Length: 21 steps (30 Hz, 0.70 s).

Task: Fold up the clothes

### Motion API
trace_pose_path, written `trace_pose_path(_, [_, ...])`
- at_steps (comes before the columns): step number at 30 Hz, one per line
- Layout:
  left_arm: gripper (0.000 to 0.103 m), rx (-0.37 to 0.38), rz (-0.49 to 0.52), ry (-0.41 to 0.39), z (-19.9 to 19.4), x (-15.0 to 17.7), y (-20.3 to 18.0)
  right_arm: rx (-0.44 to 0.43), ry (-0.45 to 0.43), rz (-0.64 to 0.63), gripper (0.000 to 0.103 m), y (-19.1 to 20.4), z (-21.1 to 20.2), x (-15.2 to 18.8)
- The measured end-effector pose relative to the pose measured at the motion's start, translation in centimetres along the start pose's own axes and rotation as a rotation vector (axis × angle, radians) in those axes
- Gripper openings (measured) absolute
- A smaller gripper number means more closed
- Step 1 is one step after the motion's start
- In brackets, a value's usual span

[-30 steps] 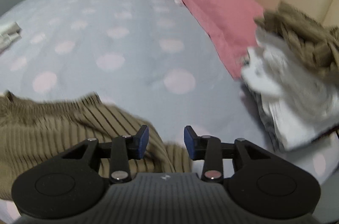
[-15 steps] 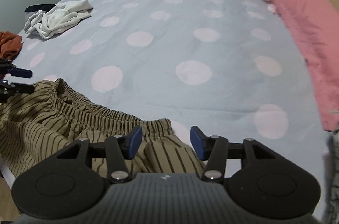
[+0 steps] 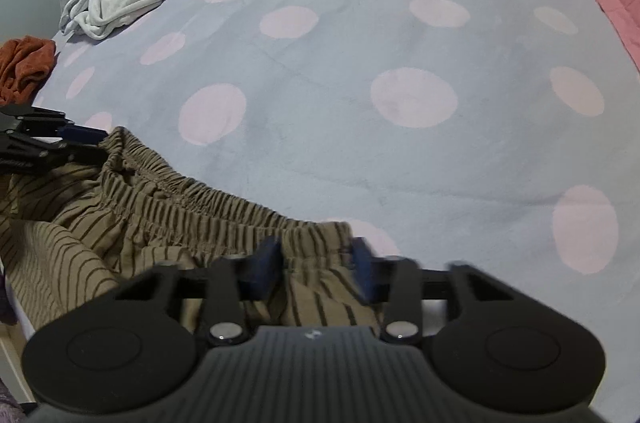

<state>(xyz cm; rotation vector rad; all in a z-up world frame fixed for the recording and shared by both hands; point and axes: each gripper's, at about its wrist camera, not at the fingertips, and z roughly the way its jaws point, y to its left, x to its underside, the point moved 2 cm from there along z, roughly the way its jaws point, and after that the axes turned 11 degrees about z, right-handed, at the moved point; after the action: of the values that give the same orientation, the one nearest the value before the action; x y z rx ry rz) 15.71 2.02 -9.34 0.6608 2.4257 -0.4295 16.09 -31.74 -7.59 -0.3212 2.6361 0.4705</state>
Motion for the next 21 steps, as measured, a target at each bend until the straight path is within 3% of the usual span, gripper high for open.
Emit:
trace_pose_path(1, [0.001, 0.002, -0.011, -0.014, -0.4, 0.0, 0.1, -0.001, -0.013, 0.000, 0.026, 0.1, -0.3, 0.0])
trace_pose_path(6, [0.000, -0.008, 0.007, -0.100, -3.3, -0.8, -0.6, -0.031, -0.127, 0.039, 0.021, 0.4, -3.5, -0.9])
trace_pose_path(12, [0.000, -0.070, 0.112, -0.100, -5.4, -0.5, -2.5, -0.052, -0.213, 0.053, 0.020, 1.5, -7.4, -0.6])
trace_pose_path(13, [0.006, -0.071, 0.126, -0.093, -5.5, -0.3, -2.8, -0.054, -0.223, 0.053, 0.020, 1.7, -8.1, -0.5])
trace_pose_path(15, [0.029, -0.079, 0.158, -0.086, -5.5, -0.1, -3.4, -0.050, -0.233, 0.059, 0.020, 1.8, -8.8, 0.0])
trace_pose_path(16, [0.051, -0.084, 0.174, -0.084, -5.5, 0.0, -3.7, -0.040, -0.230, 0.068, 0.020, 1.7, -8.7, 0.4])
trace_pose_path(17, [0.060, -0.088, 0.190, -0.088, -5.5, 0.1, -4.0, -0.031, -0.227, 0.076, 0.020, 1.6, -8.7, 0.8])
trace_pose_path(21, [0.061, -0.096, 0.212, -0.058, -4.0, -0.4, -4.5, -0.042, -0.219, 0.101, 0.020, 1.3, -7.9, 1.9])
